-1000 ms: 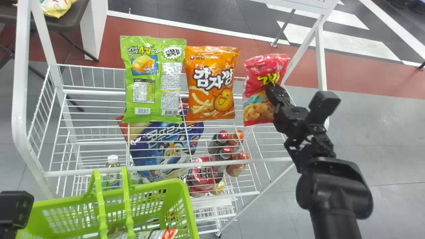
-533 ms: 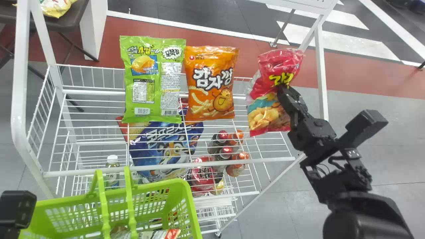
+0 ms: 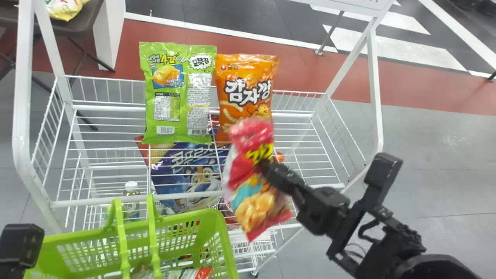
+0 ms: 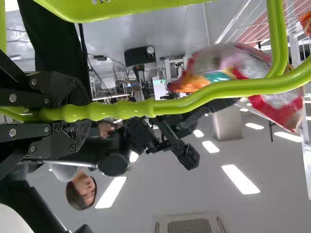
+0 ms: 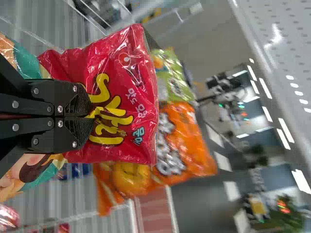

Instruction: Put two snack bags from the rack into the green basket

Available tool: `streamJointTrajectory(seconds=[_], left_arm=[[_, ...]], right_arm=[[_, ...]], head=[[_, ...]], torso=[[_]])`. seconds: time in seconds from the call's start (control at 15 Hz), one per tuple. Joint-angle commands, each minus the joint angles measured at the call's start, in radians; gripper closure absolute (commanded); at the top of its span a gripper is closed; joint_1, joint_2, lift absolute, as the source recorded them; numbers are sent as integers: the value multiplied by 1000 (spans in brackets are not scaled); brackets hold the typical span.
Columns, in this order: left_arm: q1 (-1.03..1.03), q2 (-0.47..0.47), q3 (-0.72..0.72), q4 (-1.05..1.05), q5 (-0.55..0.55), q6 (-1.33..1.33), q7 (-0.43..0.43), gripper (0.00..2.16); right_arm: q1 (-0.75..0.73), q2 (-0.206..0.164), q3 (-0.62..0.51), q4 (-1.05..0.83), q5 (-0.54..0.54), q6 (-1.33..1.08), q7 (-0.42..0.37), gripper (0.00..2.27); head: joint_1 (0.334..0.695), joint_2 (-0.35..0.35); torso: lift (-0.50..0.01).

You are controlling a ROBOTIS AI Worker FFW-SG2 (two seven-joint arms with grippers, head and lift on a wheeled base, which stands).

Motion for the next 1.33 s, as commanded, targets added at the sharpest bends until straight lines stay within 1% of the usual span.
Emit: streamJointTrajectory(seconds=[0.0, 0.13, 0.33, 0.47, 0.6, 0.73, 0.8, 0.93, 1.0, 1.07, 1.13, 1.2, 1.27], left_arm=[[4, -6, 2, -6, -4, 1, 0, 1264], [9, -6, 5, -7, -4, 1, 0, 1264], [21, -12, 15, -16, -5, 1, 0, 1264], [24, -12, 16, -23, -5, 1, 0, 1264], [32, -12, 18, -38, -5, 1, 0, 1264], [41, -12, 16, -49, -5, 1, -1, 1264], [47, -12, 15, -55, -5, 1, -1, 1264], [61, -12, 12, -67, -7, 1, -1, 1264], [67, -12, 12, -76, -7, 1, -4, 1264], [73, -11, 16, -82, -5, 1, -8, 1264], [75, -9, 18, -86, -5, 1, -11, 1264], [76, -6, 21, -86, -5, 1, -14, 1264], [79, -6, 21, -89, -5, 1, -14, 1264]], right_arm=[[23, -7, 2, -41, -61, 151, 7, 2226], [43, -14, 12, -57, -99, 286, 27, 2226], [74, -15, 66, -73, -119, 433, 42, 2226], [92, -15, 109, -74, -115, 492, 39, 2226], [105, -20, 177, -30, -50, 443, 35, 2226], [106, -21, 227, 28, -23, 317, 21, 2226], [98, -21, 262, 68, -3, 212, -1, 2226], [82, -23, 324, 114, 62, 130, -30, 2226], [83, -23, 351, 121, 109, 108, -64, 2219], [85, -35, 361, 119, 134, 120, -96, 2105], [91, -53, 361, 113, 137, 133, -107, 1686], [105, -72, 356, 91, 135, 142, -114, 684], [125, -81, 348, 67, 140, 145, -119, 26]], head=[[695, -350], [695, -350], [695, -350], [695, -311], [695, -280], [695, -251], [695, -239], [695, -203], [695, -194], [695, -188], [695, -191], [695, -199], [695, -222]], torso=[[-3], [-3], [-3], [-3], [-3], [-3], [-3], [-3], [-3], [-3], [-3], [-3], [-3]])
